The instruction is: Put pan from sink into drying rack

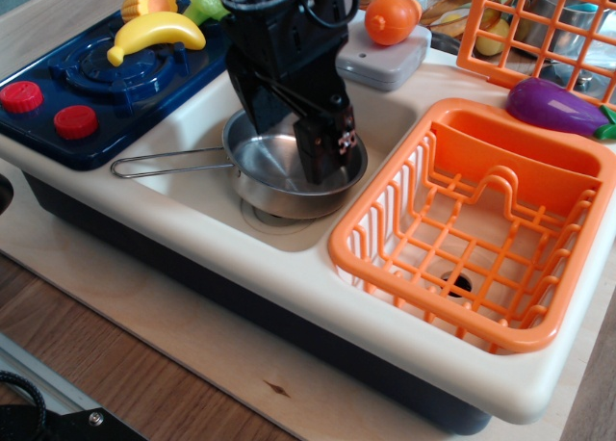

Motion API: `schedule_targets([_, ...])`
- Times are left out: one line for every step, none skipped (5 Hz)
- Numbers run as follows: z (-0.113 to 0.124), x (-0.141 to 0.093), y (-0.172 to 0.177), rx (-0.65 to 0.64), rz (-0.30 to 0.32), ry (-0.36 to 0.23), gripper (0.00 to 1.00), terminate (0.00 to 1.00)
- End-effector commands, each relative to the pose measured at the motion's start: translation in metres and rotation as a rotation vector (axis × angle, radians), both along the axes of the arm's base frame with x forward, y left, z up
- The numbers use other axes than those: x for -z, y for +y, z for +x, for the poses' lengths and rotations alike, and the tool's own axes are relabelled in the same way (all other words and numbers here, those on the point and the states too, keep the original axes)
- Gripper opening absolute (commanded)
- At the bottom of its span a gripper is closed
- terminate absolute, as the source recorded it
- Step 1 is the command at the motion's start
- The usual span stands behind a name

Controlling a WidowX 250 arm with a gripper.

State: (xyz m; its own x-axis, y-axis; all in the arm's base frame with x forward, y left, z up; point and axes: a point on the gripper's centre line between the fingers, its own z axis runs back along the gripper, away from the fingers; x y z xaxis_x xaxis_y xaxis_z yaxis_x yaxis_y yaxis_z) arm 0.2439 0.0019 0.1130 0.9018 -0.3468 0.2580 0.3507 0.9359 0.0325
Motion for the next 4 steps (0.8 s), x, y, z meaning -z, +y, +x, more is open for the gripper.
schedule_targets([0.002,0.008,0.006,0.060,0.000,-0.031,1.00,0.00])
schedule_targets([-0.002,0.019,0.006,0.070,-0.015,-0.033,1.00,0.00])
schedule_targets([-0.003,0.032,0.006,0.070,-0.025,-0.042,1.00,0.00])
schedule_targets([-0.002,0.043,0.007,0.076,-0.035,-0.054,1.00,0.00])
